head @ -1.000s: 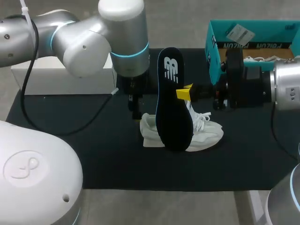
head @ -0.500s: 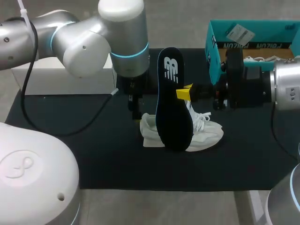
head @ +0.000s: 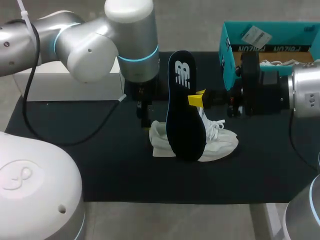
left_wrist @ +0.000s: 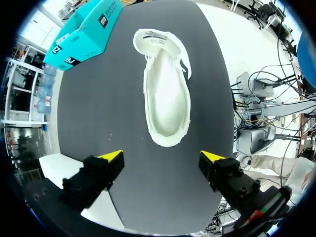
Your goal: Take the shoe out of the shoebox, open the shoe tongue, remove and reinsert the insole, then place the shoe into the shoebox
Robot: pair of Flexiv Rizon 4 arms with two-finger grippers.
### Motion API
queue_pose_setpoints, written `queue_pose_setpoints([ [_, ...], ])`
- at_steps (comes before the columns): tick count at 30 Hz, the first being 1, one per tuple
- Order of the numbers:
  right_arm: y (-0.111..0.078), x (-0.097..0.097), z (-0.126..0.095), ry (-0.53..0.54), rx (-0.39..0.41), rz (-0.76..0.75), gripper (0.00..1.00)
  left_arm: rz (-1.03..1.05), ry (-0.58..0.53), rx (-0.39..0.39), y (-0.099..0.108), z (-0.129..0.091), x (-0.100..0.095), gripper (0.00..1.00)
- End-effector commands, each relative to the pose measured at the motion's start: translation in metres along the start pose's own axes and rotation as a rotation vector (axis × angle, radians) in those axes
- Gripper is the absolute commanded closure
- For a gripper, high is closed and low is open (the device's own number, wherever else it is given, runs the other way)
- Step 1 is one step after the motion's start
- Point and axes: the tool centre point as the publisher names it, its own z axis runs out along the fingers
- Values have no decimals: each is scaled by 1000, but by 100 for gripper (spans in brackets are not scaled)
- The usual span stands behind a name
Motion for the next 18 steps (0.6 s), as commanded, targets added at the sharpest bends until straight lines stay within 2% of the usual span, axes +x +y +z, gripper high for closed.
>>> queue_pose_setpoints([
  [1, -1, 1, 1, -3, -2, 1, 100, 0, 0, -3, 0, 0, 0, 0],
  [5, -1, 1, 1, -3, -2, 1, 100, 12, -10, 25, -16, 9, -8, 0],
  [11, -1, 1, 1, -3, -2, 1, 100, 56, -8, 32, -54, 17, -18, 0],
  [18, -1, 1, 1, -3, -2, 1, 100, 36, -21, 29, -94, 47, -32, 0],
])
